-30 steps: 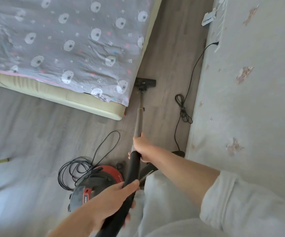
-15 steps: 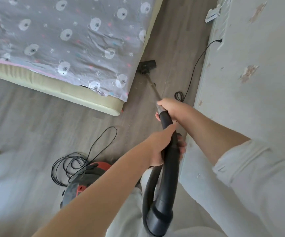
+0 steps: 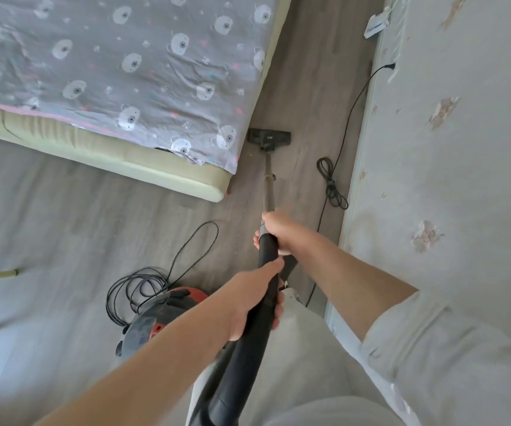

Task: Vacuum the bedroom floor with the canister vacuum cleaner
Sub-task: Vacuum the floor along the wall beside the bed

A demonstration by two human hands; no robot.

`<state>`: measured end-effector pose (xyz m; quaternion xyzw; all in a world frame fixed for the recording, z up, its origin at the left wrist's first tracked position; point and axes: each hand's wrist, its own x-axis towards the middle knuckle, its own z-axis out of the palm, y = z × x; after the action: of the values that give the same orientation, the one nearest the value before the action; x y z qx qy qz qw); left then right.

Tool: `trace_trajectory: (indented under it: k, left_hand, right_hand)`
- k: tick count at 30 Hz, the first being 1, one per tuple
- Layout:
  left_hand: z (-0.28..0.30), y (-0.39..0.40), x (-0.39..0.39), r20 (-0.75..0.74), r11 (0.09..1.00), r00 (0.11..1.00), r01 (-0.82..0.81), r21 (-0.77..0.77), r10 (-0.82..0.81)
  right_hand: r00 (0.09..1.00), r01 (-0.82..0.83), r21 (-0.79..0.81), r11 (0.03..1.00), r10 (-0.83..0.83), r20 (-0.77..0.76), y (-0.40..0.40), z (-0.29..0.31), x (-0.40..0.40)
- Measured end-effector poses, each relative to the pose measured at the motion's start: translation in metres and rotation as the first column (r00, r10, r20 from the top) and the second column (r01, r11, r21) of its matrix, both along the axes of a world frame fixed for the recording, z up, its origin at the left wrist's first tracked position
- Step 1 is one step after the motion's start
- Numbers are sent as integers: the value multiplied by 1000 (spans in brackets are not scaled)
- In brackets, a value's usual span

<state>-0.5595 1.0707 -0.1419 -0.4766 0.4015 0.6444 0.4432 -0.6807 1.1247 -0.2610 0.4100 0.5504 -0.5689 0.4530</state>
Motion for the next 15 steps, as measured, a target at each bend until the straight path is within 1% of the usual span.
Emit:
trace_trajectory:
  k: [3, 5, 7, 9, 12, 15]
  left_hand:
    - [17, -12, 47, 10, 1000, 1000, -1, 31, 1]
    - [27, -23, 80, 17, 998, 999, 27, 51, -28]
    - [39, -40, 115, 28, 996, 997, 67, 61, -69]
    - [50, -61, 145, 34, 989, 993, 106, 103, -110]
    - [63, -87, 177, 3, 974, 990, 141, 180, -144]
    - [69, -89, 188, -33, 969, 987, 162, 186, -158]
  right_hand:
    - [999, 53, 22, 998, -54, 5, -13, 4, 53]
    - [1000, 20, 43, 999, -20, 10, -19, 9, 87]
    - [999, -15, 53, 998, 12, 47, -26, 19, 123]
    - [996, -50, 61, 997, 46, 78, -36, 27, 154]
    - [992, -69, 59, 996, 62, 114, -49, 35, 189]
    - [991, -67, 40, 997, 62, 116, -47, 40, 202]
